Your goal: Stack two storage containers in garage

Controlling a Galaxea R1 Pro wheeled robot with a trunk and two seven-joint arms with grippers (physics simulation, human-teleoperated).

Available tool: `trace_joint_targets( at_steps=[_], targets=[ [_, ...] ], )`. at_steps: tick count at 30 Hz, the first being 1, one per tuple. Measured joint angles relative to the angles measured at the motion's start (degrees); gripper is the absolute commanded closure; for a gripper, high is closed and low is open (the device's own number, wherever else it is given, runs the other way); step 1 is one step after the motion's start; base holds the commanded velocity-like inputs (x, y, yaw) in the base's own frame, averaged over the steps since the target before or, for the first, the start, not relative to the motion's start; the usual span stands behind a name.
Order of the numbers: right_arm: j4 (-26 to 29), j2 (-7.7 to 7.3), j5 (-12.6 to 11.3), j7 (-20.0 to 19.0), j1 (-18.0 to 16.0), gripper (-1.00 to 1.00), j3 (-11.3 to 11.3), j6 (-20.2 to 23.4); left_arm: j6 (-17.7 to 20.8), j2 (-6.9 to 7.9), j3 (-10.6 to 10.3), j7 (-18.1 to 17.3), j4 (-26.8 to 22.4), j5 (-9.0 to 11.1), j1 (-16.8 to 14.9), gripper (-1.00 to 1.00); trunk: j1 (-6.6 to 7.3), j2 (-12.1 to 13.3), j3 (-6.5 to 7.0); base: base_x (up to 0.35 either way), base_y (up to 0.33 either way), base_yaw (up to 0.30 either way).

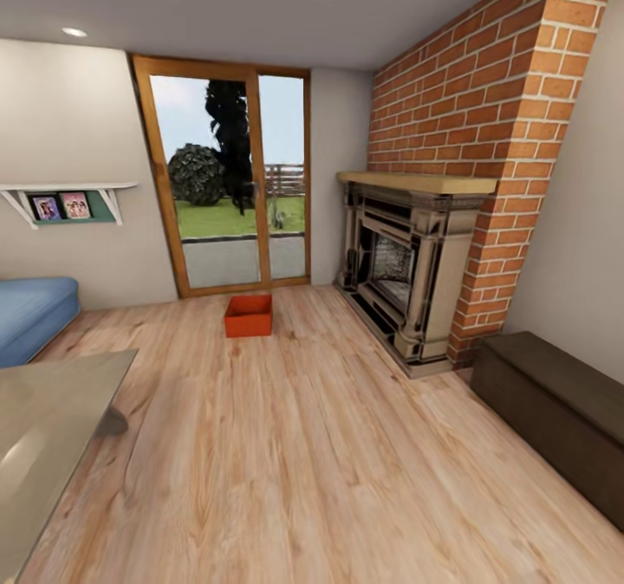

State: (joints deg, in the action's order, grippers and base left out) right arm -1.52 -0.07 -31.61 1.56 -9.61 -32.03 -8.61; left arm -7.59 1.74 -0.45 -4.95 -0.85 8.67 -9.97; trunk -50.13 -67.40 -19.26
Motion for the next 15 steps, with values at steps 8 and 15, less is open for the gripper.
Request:
trace_joint_targets(
  at_steps=[8, 15],
  targets=[
    [0.0, 0.07, 0.03, 0.0, 0.0, -1.0, 0.04, 0.0, 0.0, 0.0, 0.0, 0.0, 0.02, 0.02, 0.0, -1.0, 0.0, 0.0, 0.02, 0.322, 0.0, 0.0],
    [0.0, 0.12, -0.04, 0.0, 0.0, -1.0, 0.08, 0.0, 0.0, 0.0, 0.0, 0.0, 0.02, 0.04, 0.0, -1.0, 0.0, 0.0, 0.32, 0.322, 0.0, 0.0]
  ],
)
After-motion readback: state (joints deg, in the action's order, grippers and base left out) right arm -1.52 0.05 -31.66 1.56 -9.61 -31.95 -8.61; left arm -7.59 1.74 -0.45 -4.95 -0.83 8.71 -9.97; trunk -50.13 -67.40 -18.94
